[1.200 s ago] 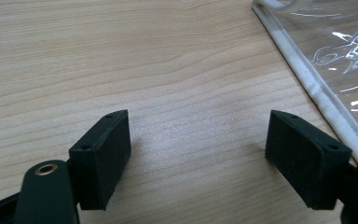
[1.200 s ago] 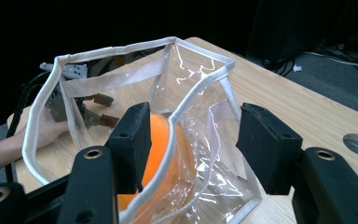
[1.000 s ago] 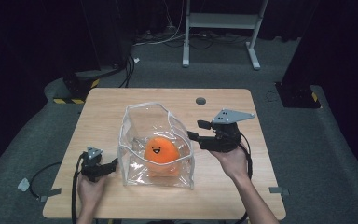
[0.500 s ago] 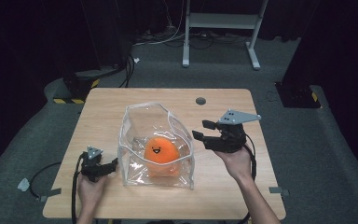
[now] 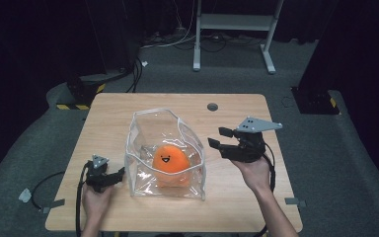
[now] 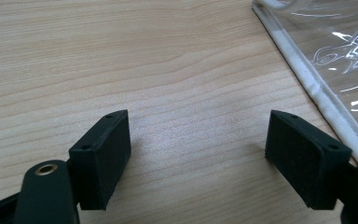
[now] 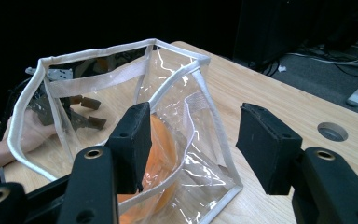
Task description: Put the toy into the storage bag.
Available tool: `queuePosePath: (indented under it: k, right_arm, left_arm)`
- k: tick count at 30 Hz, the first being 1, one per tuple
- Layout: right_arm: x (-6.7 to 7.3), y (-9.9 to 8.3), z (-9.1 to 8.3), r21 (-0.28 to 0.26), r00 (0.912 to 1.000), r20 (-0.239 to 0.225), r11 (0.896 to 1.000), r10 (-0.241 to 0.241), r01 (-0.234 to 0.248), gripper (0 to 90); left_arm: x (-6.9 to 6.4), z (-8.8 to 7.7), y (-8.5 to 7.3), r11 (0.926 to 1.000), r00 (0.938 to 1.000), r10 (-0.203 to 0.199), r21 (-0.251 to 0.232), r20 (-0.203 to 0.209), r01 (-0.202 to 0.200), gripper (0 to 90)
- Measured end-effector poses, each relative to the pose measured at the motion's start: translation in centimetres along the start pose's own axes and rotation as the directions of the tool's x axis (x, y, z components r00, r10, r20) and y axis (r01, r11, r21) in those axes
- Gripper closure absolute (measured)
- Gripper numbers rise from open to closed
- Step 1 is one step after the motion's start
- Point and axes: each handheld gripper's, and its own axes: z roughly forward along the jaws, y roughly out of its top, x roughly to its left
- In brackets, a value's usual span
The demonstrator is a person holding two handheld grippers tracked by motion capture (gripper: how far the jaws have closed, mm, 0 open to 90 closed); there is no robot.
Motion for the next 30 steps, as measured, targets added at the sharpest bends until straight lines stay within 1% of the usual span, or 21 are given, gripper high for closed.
queuePosePath:
  k: [21, 30]
  right_arm:
    - [-0.9, -0.9, -1.3, -0.024, 0.9992, 0.029, 0.999, 0.028, -0.027, 44.4]
    - [-1.1, -1.2, -1.5, -0.028, 0.9988, 0.033, 0.999, 0.037, -0.036, 44.4]
  left_arm:
    - [0.0, 0.0, 0.0, 1.0, 1.0, 0.0, 0.0, 0.0, 0.0, 22.2]
    - [0.0, 0.0, 0.0, 1.0, 1.0, -0.002, -0.002, -0.001, 0.002, 22.2]
